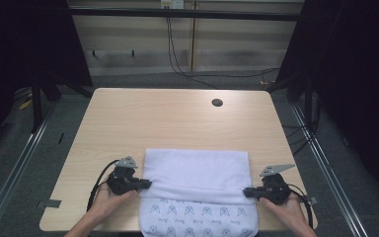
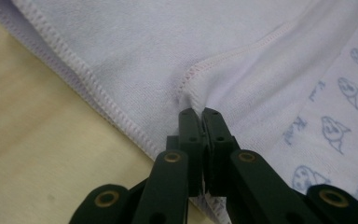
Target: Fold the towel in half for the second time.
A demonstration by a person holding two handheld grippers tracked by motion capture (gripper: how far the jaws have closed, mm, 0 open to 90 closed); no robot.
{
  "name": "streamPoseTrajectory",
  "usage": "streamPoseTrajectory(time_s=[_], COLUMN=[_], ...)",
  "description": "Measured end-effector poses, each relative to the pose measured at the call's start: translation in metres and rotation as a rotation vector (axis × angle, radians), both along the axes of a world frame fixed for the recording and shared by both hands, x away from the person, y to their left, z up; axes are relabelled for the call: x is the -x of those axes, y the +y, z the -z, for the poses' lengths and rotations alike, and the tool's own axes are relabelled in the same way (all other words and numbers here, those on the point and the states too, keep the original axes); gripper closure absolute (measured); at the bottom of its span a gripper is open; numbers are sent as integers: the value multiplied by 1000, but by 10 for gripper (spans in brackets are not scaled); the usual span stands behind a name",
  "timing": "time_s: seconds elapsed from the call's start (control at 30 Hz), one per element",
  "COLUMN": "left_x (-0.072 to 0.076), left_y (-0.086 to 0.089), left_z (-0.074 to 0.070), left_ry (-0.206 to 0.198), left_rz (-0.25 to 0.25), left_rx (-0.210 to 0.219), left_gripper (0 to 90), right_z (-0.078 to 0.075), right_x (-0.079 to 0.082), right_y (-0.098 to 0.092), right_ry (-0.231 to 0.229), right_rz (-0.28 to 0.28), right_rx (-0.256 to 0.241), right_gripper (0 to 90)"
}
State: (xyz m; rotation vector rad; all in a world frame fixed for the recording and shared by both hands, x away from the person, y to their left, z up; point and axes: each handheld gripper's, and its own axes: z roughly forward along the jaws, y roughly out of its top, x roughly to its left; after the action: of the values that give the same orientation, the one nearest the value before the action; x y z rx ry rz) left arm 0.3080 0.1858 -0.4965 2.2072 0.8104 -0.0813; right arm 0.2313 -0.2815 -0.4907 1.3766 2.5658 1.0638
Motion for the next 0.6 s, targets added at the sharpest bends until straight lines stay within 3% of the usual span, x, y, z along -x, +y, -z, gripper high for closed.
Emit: streamPoseTrajectory(time_s=[0.1,0.3,0.4,0.43,0.47,0.5,0.6], left_x=[-19,-55,-66,-72,-74,-83,-92], left_y=[0,-7,-12,-14,-16,-18,-18], left_z=[2,3,2,2,2,2,4], left_ry=[-5,-25,-45,-61,-72,-89,-87], left_rz=[-40,-73,-85,-80,-79,-91,-106], left_rx=[6,4,-13,-28,-27,-40,-26], left_gripper=[882,881,881,880,880,880,880], right_z=[0,1,1,1,1,2,2], right_x=[-11,-36,-45,-58,-58,-68,-80], right_y=[2,2,1,0,0,-1,-2], right_ry=[-5,-19,-27,-37,-37,-52,-55], right_rz=[3,22,30,41,41,43,58], right_rx=[3,21,31,40,40,48,50], right_gripper=[875,874,875,873,873,873,873])
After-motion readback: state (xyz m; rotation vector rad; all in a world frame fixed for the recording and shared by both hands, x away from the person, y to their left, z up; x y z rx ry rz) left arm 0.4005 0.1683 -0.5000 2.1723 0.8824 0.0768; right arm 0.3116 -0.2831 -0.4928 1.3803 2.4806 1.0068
